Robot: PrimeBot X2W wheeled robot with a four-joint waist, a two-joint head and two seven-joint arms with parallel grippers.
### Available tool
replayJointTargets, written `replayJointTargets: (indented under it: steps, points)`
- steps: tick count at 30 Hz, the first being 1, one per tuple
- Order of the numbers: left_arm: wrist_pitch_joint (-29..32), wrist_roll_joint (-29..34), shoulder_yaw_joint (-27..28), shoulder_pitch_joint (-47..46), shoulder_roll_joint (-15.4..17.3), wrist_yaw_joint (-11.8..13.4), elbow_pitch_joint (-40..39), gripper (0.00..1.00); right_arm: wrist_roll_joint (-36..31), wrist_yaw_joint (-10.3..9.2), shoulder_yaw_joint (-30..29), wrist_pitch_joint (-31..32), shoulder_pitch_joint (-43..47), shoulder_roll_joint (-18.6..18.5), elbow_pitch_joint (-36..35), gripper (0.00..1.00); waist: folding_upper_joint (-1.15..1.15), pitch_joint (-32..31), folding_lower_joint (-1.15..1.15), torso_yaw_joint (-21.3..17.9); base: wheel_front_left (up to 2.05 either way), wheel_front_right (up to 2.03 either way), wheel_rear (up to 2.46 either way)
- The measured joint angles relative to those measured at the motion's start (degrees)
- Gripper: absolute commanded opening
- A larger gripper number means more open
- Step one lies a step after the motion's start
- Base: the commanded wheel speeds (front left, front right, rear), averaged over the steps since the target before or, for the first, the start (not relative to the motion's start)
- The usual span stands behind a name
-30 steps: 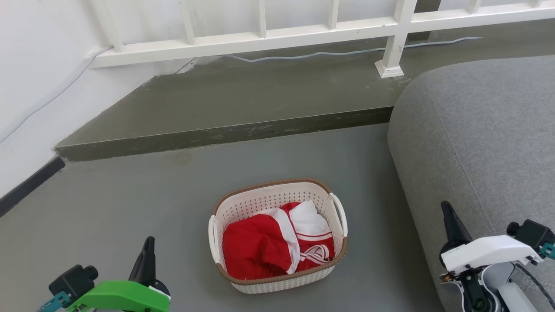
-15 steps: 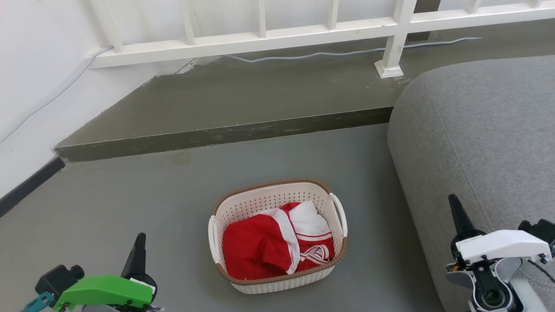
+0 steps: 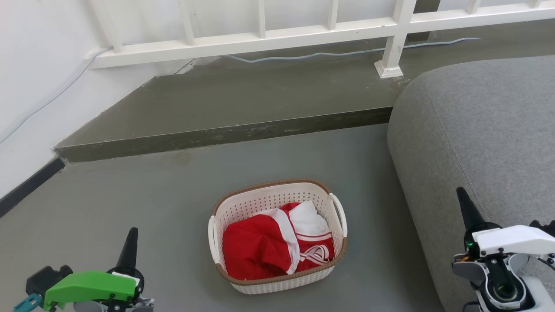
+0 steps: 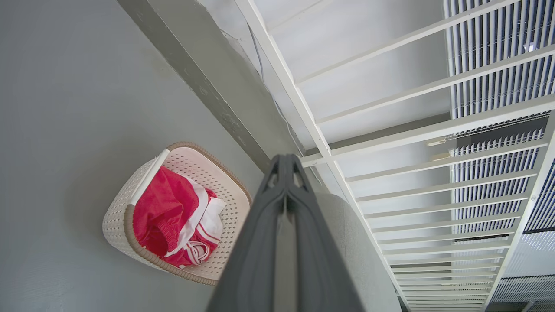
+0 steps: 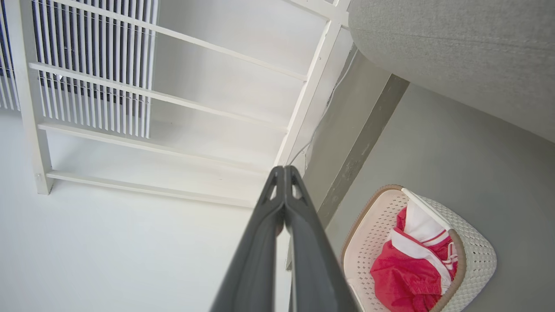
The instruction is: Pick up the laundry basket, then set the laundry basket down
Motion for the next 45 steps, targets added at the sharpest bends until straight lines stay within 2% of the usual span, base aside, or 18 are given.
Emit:
replayJointTargets:
  steps: [28, 45]
  points:
    - [4.04, -19.17, 4.85, -2.85, 0.11, -3.39, 2.33, 0.0, 18.96, 3.82, -5.99, 4.1, -2.17, 1.2, 0.92, 0.0, 0.0, -0.09, 0.0, -0.08, 0.0, 0.0, 0.0]
    - [4.04, -19.27, 5.04, -3.31, 0.13, -3.48, 2.81, 0.0, 19.18, 3.83, -6.14, 4.14, -2.41, 1.29, 1.15, 0.0, 0.0, -0.11, 0.0, -0.08, 0.0, 0.0, 0.0]
